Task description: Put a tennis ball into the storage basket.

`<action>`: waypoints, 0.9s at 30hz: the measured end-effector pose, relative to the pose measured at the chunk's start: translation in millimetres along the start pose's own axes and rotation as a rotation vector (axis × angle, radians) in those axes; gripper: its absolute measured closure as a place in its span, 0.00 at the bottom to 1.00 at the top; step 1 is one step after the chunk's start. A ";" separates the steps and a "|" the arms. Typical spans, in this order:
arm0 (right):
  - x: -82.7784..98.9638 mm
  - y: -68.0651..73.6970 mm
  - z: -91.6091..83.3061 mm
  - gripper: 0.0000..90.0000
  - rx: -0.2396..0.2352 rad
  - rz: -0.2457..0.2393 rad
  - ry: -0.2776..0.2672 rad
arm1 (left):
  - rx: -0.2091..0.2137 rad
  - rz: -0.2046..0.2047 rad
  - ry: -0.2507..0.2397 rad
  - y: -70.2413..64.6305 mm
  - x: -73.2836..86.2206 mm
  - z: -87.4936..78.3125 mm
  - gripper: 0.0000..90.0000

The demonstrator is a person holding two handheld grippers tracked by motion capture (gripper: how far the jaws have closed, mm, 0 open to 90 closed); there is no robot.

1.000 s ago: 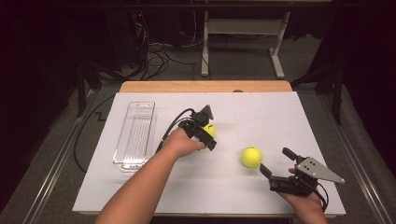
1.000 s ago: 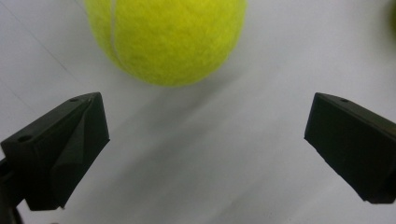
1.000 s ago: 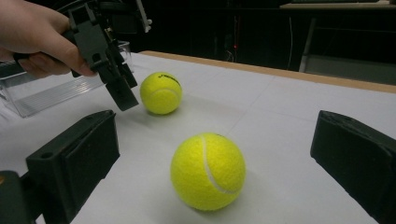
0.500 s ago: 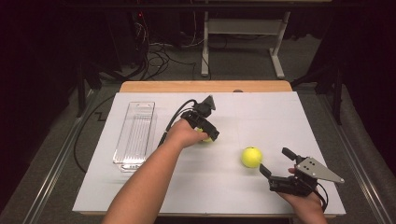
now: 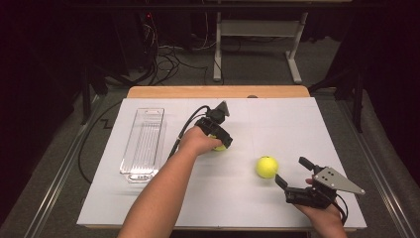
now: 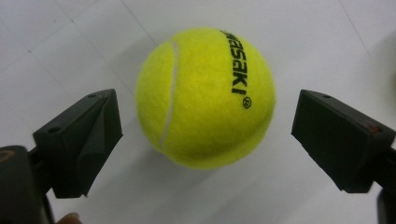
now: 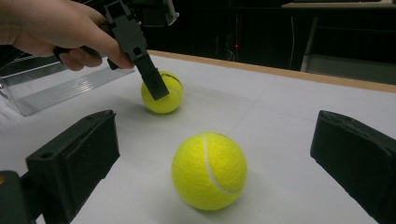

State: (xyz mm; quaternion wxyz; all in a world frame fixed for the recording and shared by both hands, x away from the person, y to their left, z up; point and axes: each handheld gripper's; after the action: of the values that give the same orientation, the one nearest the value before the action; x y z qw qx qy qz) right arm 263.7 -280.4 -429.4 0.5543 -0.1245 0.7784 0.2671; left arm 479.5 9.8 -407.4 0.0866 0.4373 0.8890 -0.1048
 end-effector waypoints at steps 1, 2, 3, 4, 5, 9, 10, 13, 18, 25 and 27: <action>0.1 0.1 0.2 0.02 0.001 0.000 -0.001 | -0.001 0.003 0.000 -0.7 -0.4 0.7 0.12; 0.1 0.1 0.3 0.02 0.001 0.000 -0.001 | -0.003 0.009 -0.003 -1.4 -0.5 0.9 0.13; 0.1 0.2 0.4 0.02 0.001 0.000 -0.001 | -0.004 0.013 -0.005 -1.6 -0.7 1.0 0.16; 0.2 0.2 0.5 0.02 0.000 0.000 -0.001 | -0.004 0.008 -0.005 -1.7 -0.8 1.5 0.17; 0.2 0.2 0.5 0.02 0.000 0.000 -0.001 | -0.005 0.007 0.002 -1.5 -0.9 2.4 0.17; 0.1 0.3 0.2 0.02 0.001 -0.001 -0.001 | -0.013 0.002 0.014 -0.9 -1.0 4.6 0.18; 0.0 0.4 0.0 0.02 0.000 -0.001 -0.002 | -0.011 0.004 0.013 -1.1 -1.1 4.5 0.18; -0.1 -0.1 -0.2 0.02 0.001 0.000 -0.003 | -0.010 0.002 0.011 -1.2 -1.4 4.8 0.21; 0.0 0.2 -0.1 0.02 0.001 -0.001 -0.002 | -0.003 -0.019 0.002 2.2 -1.5 5.3 0.24; -0.1 -0.8 -0.4 0.02 0.000 0.003 -0.001 | 0.001 -0.014 -0.004 3.1 -1.2 5.7 0.29; -0.1 -0.4 -0.5 0.02 0.000 0.003 -0.002 | 0.000 -0.010 -0.004 3.0 -1.1 5.6 0.29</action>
State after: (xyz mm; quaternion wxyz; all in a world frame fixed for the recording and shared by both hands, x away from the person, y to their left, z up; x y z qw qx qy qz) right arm 263.6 -281.0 -429.3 0.5548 -0.1233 0.7779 0.2682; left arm 482.9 9.3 -412.8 0.0877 0.4325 0.8911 -0.1061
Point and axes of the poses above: each handheld gripper's, and its own axes: z roughly forward along the jaws, x roughly out of its underside, y roughly to its left, and after that the axes turned 15 degrees about z, right-handed
